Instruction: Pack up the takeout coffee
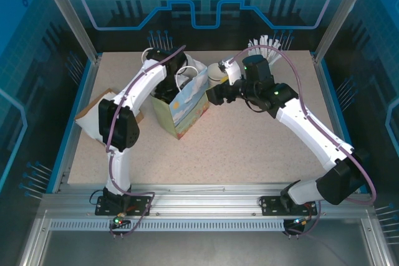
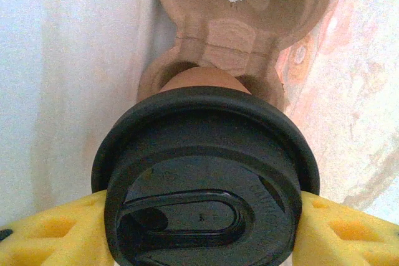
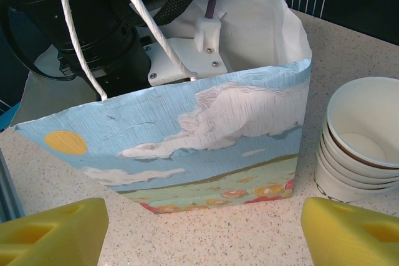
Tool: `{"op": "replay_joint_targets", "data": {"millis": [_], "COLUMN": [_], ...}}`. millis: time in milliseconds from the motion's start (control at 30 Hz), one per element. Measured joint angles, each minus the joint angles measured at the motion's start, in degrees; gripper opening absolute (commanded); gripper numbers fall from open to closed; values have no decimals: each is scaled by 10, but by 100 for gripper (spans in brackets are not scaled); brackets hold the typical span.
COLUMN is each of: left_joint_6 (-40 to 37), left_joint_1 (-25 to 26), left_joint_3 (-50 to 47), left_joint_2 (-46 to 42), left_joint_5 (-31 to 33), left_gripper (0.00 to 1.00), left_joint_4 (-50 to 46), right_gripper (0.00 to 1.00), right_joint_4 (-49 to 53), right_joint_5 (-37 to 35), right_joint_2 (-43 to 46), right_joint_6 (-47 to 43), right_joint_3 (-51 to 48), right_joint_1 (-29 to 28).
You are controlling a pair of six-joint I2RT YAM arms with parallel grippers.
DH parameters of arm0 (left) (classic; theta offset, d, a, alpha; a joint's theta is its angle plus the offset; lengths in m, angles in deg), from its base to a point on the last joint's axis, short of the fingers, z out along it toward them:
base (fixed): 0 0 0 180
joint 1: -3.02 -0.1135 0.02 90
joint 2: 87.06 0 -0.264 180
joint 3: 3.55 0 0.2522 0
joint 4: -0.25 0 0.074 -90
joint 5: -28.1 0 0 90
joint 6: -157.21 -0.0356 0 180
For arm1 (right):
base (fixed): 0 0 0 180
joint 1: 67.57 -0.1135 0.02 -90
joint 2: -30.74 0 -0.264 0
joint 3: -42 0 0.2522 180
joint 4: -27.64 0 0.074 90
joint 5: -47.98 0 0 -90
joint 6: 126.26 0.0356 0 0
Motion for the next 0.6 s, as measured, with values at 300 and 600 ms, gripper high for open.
{"op": "replay_joint_targets", "data": {"millis": [300, 600], "left_joint_6": [0, 0], "left_joint_1": [0, 0], "left_joint_3": [0, 0], "left_joint_2": [4, 5], "left_joint_5": [-2, -2], "left_gripper": [38, 38], "left_joint_4": [0, 0], "right_gripper": [83, 83], "right_joint_4": [0, 1], "right_joint_5": [-1, -2], "right_joint_2": [0, -2], "right_joint_6": [0, 0], "right_joint_3": [0, 0], "right_joint_1": [0, 0]}}
